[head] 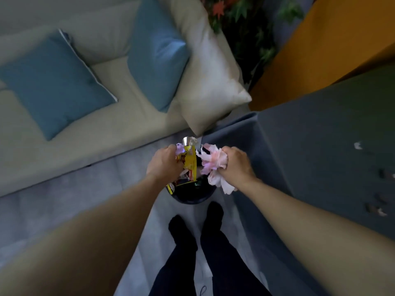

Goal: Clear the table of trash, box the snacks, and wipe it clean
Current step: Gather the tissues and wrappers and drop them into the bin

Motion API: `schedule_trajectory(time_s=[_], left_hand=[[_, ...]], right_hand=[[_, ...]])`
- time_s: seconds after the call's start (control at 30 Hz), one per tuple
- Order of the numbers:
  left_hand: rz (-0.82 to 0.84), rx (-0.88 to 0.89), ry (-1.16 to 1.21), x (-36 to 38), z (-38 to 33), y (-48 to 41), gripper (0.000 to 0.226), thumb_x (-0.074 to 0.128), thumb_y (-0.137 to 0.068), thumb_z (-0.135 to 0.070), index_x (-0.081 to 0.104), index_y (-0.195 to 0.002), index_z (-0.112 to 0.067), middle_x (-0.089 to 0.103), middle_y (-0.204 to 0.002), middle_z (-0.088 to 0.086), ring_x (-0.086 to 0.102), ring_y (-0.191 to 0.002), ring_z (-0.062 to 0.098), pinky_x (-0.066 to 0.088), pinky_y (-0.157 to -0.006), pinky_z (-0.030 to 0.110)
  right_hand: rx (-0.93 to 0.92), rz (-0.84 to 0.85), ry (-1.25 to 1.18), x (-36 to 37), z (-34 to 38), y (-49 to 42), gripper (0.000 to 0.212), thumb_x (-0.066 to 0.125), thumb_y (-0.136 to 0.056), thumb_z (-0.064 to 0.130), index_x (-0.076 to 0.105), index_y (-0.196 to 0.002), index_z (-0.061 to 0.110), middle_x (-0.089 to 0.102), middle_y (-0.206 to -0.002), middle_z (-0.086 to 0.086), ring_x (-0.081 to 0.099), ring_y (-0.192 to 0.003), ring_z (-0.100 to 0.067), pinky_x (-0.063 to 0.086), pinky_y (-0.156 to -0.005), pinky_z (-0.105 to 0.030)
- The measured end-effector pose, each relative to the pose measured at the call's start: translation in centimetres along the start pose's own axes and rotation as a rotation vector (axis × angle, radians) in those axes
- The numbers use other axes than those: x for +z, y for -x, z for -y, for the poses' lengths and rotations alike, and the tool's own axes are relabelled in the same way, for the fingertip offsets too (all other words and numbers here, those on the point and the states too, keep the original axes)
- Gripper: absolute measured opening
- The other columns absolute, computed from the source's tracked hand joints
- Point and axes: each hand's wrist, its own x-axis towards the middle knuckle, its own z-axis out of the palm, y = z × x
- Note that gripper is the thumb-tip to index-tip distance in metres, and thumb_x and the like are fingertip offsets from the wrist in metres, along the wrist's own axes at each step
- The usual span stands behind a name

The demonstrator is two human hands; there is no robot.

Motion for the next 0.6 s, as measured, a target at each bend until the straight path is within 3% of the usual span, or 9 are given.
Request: schedule_trajectory(time_s=[0.2, 0.47, 0.6], left_hand=[[0.079, -0.102, -0.001, 6.5, 4.5, -3.9, 0.026, 0.056, -0.084, -0.018, 0.059, -0.108, -0.008, 0.064, -0.103, 0.013, 0.060, -0.091, 0.035, 0.053, -0.076, 0.044], [0.140, -0.175, 0.044, 14.2, 9.7, -8.2, 0.026, 0.061, -0.083, -0.018, 0.059, -0.104, -0.003, 0.064, -0.102, 0.019, 0.059, -0.096, 0.038, 0.049, -0.076, 0.041], [0.191, -0.190, 0.107, 17.1, 11.8, -9.4, 0.049, 0.074, -0.082, -0.030, 0.057, -0.120, -0.004, 0.061, -0.116, 0.019, 0.057, -0.106, 0.036, 0.038, -0.074, 0.031]], right_hand=[[0.051, 0.078, 0.019, 7.7, -3.5, -3.9, 0.023, 0.075, -0.071, 0.014, 0.058, -0.086, 0.012, 0.059, -0.094, -0.010, 0.056, -0.088, -0.029, 0.044, -0.069, -0.034], [0.085, 0.162, 0.029, 17.3, -8.4, -6.6, 0.022, 0.077, -0.070, 0.010, 0.060, -0.085, 0.009, 0.059, -0.092, -0.011, 0.057, -0.088, -0.030, 0.042, -0.070, -0.033], [0.109, 0.180, 0.009, 20.6, -9.7, -7.5, 0.031, 0.079, -0.070, 0.014, 0.063, -0.096, 0.009, 0.059, -0.097, -0.012, 0.057, -0.093, -0.030, 0.038, -0.071, -0.029]])
